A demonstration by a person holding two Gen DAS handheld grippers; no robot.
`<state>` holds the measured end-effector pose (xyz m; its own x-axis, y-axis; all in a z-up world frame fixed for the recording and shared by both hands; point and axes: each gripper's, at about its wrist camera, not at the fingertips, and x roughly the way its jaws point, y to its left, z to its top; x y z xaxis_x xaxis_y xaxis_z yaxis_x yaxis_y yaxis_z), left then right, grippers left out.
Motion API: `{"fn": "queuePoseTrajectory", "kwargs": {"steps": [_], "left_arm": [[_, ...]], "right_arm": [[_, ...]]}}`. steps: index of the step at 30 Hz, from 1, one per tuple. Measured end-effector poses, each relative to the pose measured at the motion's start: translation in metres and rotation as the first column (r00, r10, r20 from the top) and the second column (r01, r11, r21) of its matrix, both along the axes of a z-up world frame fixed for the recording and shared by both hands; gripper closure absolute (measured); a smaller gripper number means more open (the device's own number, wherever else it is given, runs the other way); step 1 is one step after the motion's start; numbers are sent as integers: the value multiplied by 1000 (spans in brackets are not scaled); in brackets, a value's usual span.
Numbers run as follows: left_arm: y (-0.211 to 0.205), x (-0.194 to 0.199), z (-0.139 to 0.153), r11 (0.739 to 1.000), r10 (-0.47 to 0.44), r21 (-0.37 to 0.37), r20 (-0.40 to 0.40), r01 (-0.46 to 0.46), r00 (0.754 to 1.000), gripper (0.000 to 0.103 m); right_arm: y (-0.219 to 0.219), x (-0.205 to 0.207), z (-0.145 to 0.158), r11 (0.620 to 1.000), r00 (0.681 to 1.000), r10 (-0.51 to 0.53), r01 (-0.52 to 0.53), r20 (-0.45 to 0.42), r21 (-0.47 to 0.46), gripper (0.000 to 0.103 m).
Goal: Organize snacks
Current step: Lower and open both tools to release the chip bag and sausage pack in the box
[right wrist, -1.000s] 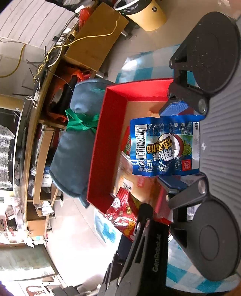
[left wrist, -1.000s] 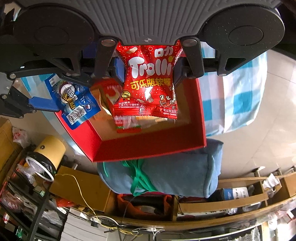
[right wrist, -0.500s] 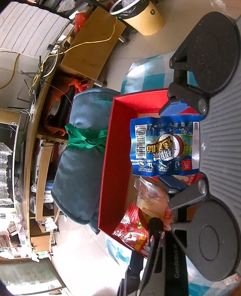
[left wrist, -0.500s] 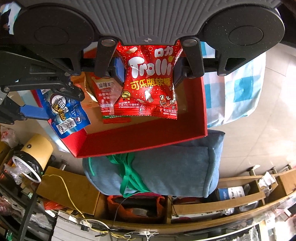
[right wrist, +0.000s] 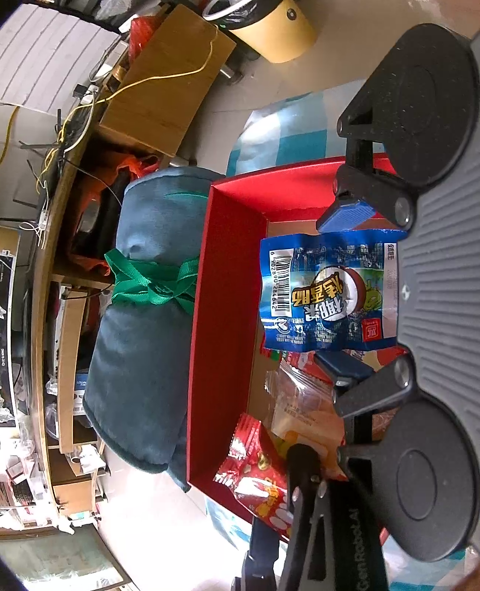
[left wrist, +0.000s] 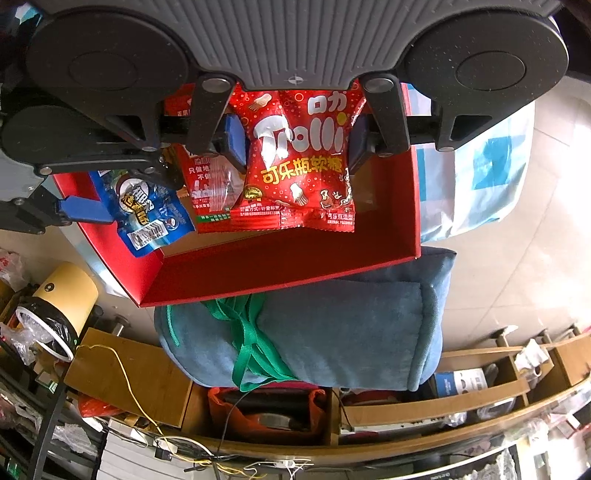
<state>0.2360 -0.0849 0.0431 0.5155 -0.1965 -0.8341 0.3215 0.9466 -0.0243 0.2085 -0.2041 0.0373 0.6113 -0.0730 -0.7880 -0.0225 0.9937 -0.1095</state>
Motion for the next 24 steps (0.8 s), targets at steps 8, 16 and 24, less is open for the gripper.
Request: {"fn": "queuePoseTrajectory", "kwargs": {"steps": [8, 16, 24], "left_arm": [[-4, 9, -3, 1000, 8, -9, 2, -8, 1000, 40], [-6, 21, -10, 999, 13, -44, -32, -14, 999, 36], [-4, 28, -14, 998, 41, -48, -43, -43, 998, 28]], "right_arm": [[-4, 7, -9, 1000, 1000, -13, 13, -20, 13, 39], [-3, 12, -18, 1000, 999, -8, 9, -42, 20, 39], [-5, 16, -26, 1000, 998, -20, 20, -68, 7, 39]]}}
